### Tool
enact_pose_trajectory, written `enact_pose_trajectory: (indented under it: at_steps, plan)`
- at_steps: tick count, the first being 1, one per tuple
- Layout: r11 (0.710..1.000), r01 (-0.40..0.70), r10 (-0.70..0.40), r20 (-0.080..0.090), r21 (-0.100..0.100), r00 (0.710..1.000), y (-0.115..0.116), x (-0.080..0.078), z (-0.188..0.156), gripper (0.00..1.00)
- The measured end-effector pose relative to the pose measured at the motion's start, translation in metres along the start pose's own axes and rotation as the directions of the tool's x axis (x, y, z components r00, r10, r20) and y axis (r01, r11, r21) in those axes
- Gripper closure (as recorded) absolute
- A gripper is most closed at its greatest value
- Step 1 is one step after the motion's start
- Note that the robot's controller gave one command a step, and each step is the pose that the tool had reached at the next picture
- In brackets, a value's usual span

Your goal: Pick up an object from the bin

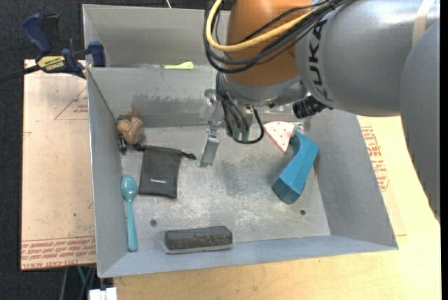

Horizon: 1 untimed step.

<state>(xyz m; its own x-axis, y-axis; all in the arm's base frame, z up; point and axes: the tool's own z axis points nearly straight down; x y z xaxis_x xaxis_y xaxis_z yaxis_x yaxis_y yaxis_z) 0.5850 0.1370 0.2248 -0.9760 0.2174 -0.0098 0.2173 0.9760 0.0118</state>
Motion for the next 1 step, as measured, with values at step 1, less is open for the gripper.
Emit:
enact_pose_trajectory:
  at_steps: [1]
  plan:
    - [1.0,0.014,-0.014,0.011,-0.005,1.0,0.0001,-0.0144,0.0271,0.0]
